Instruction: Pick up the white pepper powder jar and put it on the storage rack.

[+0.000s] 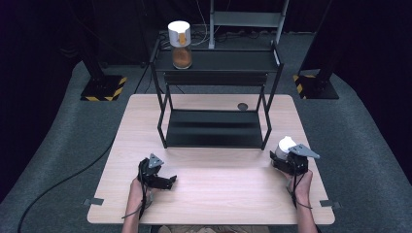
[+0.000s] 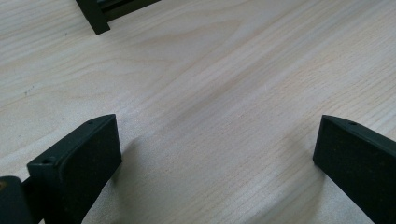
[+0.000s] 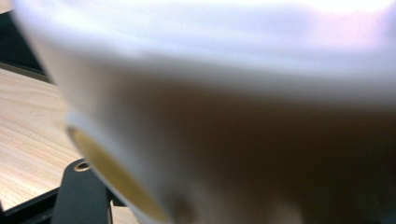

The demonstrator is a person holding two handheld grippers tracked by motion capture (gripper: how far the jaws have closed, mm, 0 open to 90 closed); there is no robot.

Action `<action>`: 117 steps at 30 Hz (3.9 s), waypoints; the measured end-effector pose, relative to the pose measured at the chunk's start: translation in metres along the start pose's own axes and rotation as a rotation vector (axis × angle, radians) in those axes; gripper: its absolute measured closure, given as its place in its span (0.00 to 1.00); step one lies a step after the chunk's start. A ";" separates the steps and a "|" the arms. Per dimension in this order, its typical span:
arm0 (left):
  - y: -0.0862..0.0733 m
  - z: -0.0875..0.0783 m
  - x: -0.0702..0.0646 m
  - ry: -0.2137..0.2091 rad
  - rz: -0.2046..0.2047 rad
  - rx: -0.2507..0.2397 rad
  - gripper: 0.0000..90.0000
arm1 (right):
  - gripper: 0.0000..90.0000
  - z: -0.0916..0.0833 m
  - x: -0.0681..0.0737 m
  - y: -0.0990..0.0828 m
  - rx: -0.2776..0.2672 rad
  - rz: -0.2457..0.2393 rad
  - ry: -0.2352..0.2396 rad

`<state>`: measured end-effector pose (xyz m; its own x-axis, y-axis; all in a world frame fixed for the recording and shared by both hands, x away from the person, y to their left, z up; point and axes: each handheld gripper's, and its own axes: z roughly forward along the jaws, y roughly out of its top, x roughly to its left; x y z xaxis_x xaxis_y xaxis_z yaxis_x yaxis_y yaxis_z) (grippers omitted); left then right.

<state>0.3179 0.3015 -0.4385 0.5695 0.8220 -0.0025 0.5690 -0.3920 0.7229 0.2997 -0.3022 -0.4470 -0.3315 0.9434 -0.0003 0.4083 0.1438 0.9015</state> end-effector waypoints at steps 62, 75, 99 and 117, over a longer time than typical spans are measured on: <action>0.000 0.000 0.000 0.001 0.000 0.000 0.00 | 0.33 0.023 0.031 0.095 -0.056 -0.180 0.219; 0.000 0.000 0.000 0.001 0.000 0.000 0.00 | 0.33 0.022 0.032 0.117 -0.070 -0.214 0.214; 0.000 0.000 -0.001 0.006 -0.003 0.000 0.00 | 0.33 0.011 0.031 0.150 -0.109 -0.245 0.211; 0.000 0.000 -0.001 0.006 -0.003 0.000 0.00 | 0.33 0.005 0.031 0.178 -0.132 -0.263 0.218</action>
<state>0.3174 0.3010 -0.4385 0.5642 0.8256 -0.0010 0.5710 -0.3894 0.7227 0.3668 -0.2457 -0.2889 -0.5900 0.7913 -0.1603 0.1760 0.3198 0.9310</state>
